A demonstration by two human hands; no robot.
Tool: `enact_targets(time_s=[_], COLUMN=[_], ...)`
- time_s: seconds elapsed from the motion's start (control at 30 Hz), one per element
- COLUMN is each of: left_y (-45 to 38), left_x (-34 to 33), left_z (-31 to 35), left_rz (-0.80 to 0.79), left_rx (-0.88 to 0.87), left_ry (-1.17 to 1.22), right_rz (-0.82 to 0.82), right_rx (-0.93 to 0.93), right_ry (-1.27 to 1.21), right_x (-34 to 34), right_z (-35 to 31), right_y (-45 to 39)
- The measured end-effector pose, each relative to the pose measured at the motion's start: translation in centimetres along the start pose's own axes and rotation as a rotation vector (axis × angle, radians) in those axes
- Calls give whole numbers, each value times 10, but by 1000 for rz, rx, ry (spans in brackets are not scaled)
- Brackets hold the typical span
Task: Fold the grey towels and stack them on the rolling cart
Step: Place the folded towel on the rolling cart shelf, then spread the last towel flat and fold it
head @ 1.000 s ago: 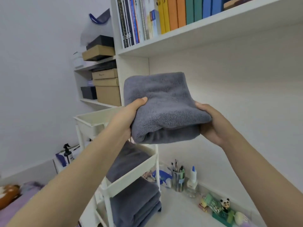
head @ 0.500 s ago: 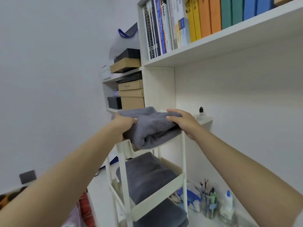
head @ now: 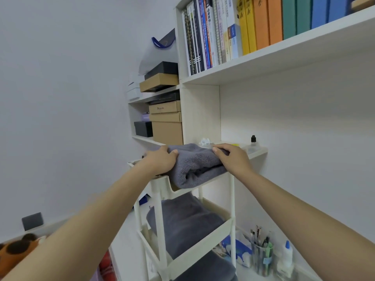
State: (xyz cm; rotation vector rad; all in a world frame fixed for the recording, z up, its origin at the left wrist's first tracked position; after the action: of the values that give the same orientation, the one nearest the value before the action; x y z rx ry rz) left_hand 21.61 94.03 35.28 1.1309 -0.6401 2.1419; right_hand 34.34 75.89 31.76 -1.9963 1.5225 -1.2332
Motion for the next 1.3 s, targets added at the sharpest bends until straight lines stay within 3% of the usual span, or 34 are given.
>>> enact_targets(time_s=[0.13, 0.23, 0.33, 0.43, 0.6, 0.83, 1.1, 1.3], left_y=[21, 57, 97, 128, 178, 306, 536, 689], left_x=[1, 2, -6, -33, -108, -235, -359, -413], left_z=[-2, 11, 31, 54, 95, 157, 192, 208], left_rz=[92, 248, 341, 288, -76, -793, -1340, -1573], left_rx=[-67, -164, -364, -570, -751, -812, -842, -778], left_ry=[-35, -76, 70, 201, 440, 605, 394, 235], right_rz=[38, 91, 122, 169, 352, 558, 823, 974], right_rx=[33, 70, 103, 93, -54, -427, -860, -1093], right_ry=[181, 142, 49, 43, 126, 412, 638, 714], right_x=[11, 23, 37, 62, 130, 233, 347, 429], right_z=[-13, -26, -39, -40, -28, -5, -20, -42], right_y=[12, 26, 51, 92, 196, 373, 597, 741])
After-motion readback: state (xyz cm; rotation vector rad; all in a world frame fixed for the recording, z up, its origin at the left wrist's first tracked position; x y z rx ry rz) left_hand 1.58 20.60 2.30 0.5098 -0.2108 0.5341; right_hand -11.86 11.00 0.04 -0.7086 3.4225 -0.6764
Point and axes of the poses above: each hand's wrist, its own y-axis away from the middle knuckle, its own x-axis out of the back of the hand, z = x × y, the point moved 1 cm from there along -y, towards the middle knuckle, and after that the axes turned 11 degrees about x, right-handed, at the moved point
